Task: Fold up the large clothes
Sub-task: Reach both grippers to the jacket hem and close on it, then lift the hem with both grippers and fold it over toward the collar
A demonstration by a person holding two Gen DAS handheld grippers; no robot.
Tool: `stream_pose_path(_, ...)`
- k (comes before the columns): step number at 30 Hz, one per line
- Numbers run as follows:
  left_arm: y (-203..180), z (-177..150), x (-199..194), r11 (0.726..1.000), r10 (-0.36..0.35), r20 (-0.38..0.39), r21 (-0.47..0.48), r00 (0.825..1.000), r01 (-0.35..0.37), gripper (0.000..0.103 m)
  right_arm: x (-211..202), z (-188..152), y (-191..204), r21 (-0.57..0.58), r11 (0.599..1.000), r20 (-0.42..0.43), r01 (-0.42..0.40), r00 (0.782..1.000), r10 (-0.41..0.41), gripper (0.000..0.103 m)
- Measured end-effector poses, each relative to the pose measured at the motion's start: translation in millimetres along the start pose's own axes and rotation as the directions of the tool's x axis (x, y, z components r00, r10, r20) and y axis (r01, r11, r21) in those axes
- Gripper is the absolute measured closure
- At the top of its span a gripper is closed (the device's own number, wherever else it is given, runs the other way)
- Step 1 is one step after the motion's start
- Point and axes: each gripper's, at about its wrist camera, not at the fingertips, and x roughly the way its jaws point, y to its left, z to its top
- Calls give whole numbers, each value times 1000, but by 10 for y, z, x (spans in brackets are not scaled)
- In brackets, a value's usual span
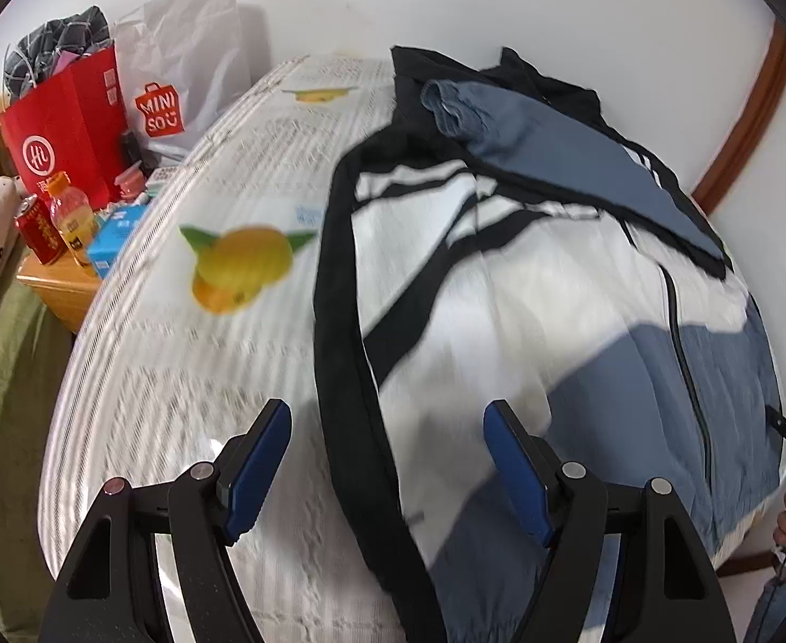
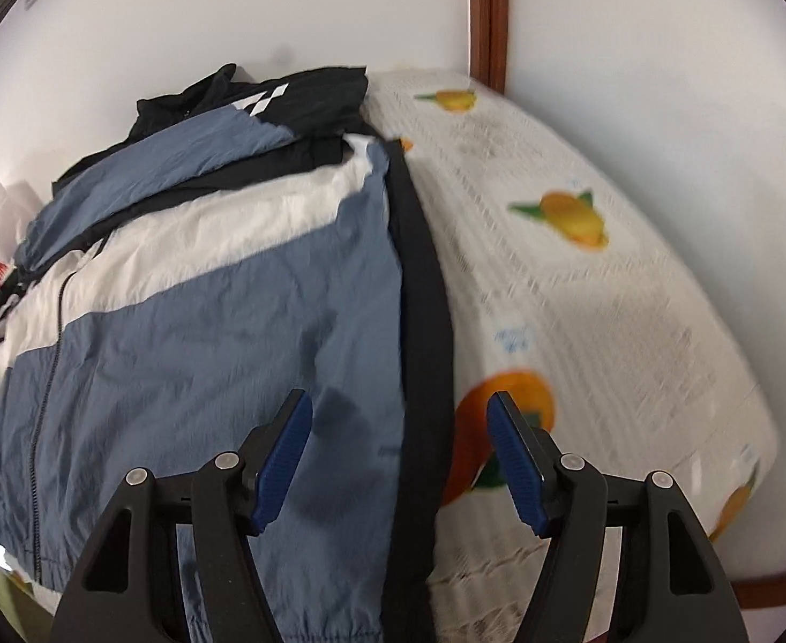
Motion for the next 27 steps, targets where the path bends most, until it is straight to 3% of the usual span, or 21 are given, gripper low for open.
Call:
stream_pose_path(7,-143,-199,15,997,35,10,62,999,-35,31,-17,-199,131,-52,999,48,-15,999,17,38)
stream_pose_path(11,-221,-229,47,994,76,31,72,997,-78,31,-14,-191,230,-70,997,61,10,998,-5,51)
stream_pose_path(13,-233,-231,41,994,79,43,66,996,-81,38,-4,-185,281,-79,997,70,23,997,-18,64)
stream_pose_path(14,-240,-228,35,994,82,47,65,995,-85,47,-3,-183,307,-83,996,76,20,997,-14,69)
stream_pose_path(16,-237,-214,28,993,103,49,60,993,-106,66,-4,-180,340,-84,996,79,22,997,-15,89)
stream_pose_path(18,-213,-198,15,994,89,45,55,995,-91,89,-15,-178,372,-88,996,71,17,997,-11,96)
stream_pose_path(21,-180,-191,-64,995,76,52,54,996,-79,95,-112,-203,396,-104,994,90,19,996,-10,98)
stream_pose_path(27,-36,-217,-343,1000,27,124,0,992,-27,97,-442,-243,293,-107,993,137,-43,989,58,99)
